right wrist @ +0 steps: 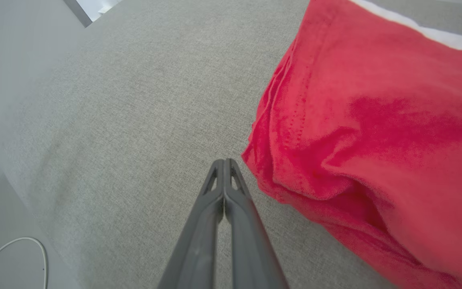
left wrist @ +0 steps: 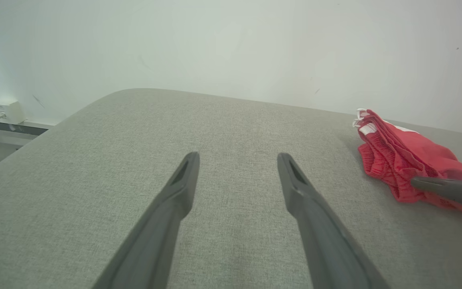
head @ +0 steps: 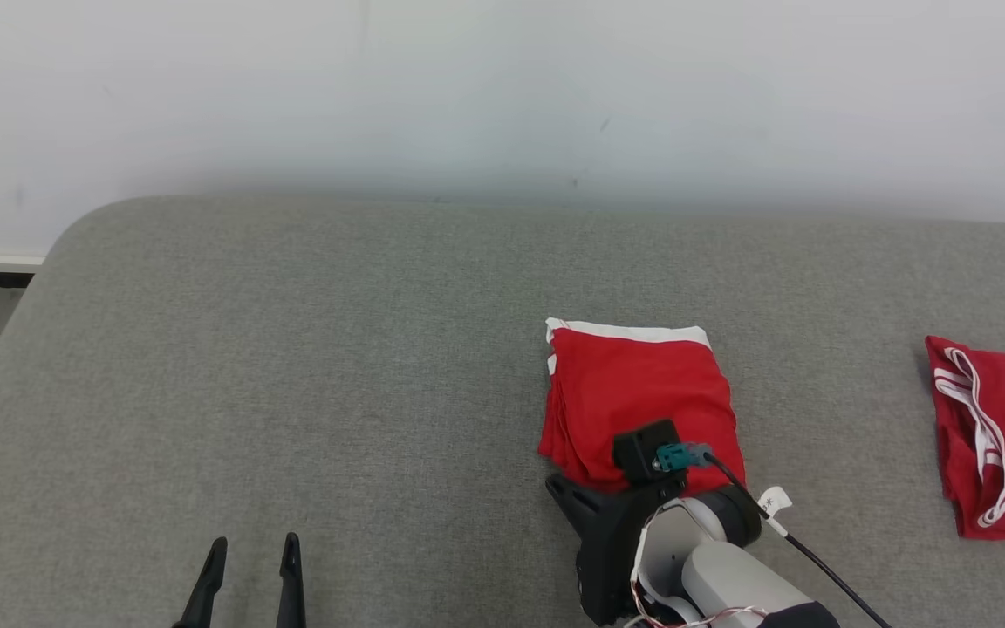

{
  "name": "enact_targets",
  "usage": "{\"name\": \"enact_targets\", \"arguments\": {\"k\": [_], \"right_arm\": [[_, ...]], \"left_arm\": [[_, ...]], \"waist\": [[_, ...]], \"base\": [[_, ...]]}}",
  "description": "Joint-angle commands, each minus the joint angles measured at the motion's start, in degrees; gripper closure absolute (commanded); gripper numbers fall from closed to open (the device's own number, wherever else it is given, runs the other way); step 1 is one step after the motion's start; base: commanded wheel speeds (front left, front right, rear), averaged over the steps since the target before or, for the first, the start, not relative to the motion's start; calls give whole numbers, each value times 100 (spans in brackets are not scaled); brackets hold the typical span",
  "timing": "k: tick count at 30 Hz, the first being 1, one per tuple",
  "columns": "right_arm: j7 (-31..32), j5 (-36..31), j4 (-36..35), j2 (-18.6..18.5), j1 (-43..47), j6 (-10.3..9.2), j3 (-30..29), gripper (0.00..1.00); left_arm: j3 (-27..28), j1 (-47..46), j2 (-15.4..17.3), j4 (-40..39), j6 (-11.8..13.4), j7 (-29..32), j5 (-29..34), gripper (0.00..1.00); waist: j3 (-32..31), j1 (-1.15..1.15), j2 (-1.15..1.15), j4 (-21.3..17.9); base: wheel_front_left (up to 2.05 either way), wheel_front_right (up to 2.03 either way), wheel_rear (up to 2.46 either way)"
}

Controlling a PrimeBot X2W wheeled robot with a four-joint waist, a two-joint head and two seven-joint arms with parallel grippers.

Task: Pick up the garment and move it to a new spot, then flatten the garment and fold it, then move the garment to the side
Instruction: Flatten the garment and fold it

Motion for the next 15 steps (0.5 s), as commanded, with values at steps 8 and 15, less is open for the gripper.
{"name": "enact_targets", "arguments": {"k": [8, 15], "right_arm": [[-1020, 766, -845, 13, 68, -16, -134, 100], [-2130, -143, -1367, -235, 562, -16, -1085, 0]], "left_arm": [[164, 6, 1, -51, 103, 0, -76, 0], [417, 76, 1, -192, 184, 0, -214, 0]], "waist": [[-82, 0, 0, -307], [-248, 0, 0, -698]], "base": [[0, 0, 0], [0, 0, 0]]}}
